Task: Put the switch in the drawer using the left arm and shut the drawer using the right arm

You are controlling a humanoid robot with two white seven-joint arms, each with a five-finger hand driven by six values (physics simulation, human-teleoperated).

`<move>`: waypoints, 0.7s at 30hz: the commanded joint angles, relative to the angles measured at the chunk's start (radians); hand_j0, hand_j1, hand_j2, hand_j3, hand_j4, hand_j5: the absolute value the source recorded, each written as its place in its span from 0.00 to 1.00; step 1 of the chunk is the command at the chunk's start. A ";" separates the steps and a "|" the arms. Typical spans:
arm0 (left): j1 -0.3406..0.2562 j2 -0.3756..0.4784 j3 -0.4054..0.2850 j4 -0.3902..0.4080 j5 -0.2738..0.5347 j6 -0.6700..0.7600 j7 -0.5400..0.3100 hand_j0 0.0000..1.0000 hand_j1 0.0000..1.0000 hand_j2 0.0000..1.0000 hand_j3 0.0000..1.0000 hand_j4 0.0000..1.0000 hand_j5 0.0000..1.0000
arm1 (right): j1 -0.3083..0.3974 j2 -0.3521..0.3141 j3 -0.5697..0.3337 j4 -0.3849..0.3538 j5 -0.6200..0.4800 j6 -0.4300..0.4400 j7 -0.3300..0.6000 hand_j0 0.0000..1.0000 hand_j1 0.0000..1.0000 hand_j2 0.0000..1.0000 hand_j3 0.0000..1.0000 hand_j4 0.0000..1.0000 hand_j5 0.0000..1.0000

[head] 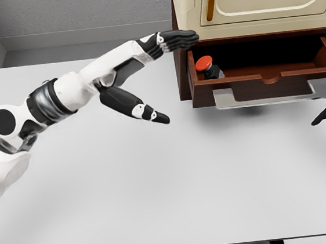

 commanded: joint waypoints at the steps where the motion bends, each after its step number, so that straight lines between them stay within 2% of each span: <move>1: -0.003 -0.004 -0.002 0.003 0.106 0.199 -0.036 1.00 1.00 1.00 1.00 1.00 1.00 | 0.000 -0.001 0.000 0.000 -0.007 0.003 0.000 0.70 0.70 0.70 0.70 0.70 0.70; 4: -0.021 -0.032 0.000 0.028 0.132 0.330 -0.036 1.00 1.00 1.00 1.00 1.00 1.00 | 0.000 -0.001 -0.002 0.000 -0.007 0.003 0.000 0.70 0.70 0.70 0.70 0.70 0.70; 7: -0.041 -0.070 -0.003 0.081 0.129 0.373 -0.036 1.00 1.00 1.00 1.00 1.00 1.00 | 0.002 -0.001 -0.002 0.000 -0.007 0.003 0.000 0.70 0.70 0.70 0.70 0.70 0.70; 14: -0.052 -0.137 -0.011 0.149 0.103 0.380 -0.036 1.00 1.00 1.00 1.00 1.00 1.00 | 0.008 -0.001 0.000 0.000 -0.006 0.003 0.000 0.71 0.71 0.71 0.71 0.71 0.71; 21: -0.063 -0.142 -0.010 0.183 0.095 0.382 -0.036 1.00 1.00 1.00 1.00 1.00 1.00 | 0.009 -0.001 0.000 0.000 -0.006 0.003 0.000 0.71 0.71 0.71 0.71 0.71 0.71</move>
